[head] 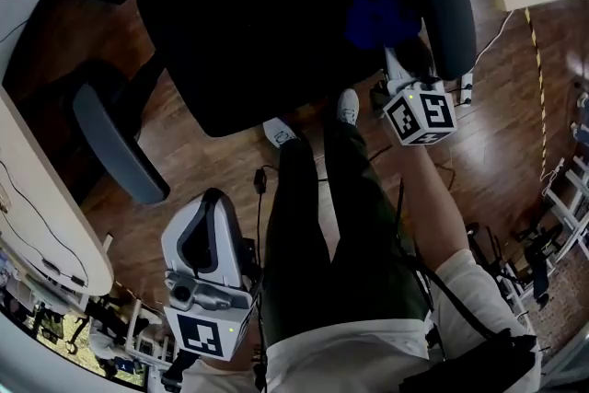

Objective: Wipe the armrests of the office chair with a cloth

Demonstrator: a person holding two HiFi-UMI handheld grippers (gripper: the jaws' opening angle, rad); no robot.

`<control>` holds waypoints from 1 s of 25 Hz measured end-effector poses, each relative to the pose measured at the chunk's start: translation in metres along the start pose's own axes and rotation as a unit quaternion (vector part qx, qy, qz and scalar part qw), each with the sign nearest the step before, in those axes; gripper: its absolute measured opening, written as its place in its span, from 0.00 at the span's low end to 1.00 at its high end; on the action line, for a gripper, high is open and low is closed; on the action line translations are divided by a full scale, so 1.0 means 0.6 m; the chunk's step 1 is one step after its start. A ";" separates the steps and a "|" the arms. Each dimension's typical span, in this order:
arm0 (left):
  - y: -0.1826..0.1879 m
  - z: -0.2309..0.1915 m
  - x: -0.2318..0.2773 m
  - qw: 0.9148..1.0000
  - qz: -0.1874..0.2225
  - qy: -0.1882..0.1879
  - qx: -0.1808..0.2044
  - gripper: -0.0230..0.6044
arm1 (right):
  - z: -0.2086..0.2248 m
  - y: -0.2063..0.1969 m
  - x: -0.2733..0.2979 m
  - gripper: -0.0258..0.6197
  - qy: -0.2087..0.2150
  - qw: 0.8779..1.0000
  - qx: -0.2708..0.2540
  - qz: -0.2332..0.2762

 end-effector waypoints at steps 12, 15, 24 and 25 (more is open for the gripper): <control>-0.044 -0.036 -0.022 0.998 -0.006 0.061 -0.006 0.04 | 0.055 -0.132 0.155 0.15 -0.018 0.992 -0.012 -0.125; -0.019 -0.043 -0.052 0.998 0.013 0.063 0.008 0.04 | -0.052 -0.113 0.080 0.15 0.045 0.990 -0.012 -0.135; 0.204 -0.006 -0.109 0.990 0.061 0.100 0.074 0.04 | -0.397 0.372 -0.299 0.15 0.242 0.962 -0.091 0.084; 0.232 0.002 -0.127 0.990 0.069 0.098 0.078 0.04 | -0.418 0.418 -0.337 0.15 0.244 0.958 -0.102 0.108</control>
Point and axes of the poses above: the fingertips, and each gripper's own axes: x forward along the fingers, z to its right, y out of its top, the point moved 1 cm from there along -x, backward along the fingers, and after that the axes turned 7 degrees about x, right-handed, at the moved point
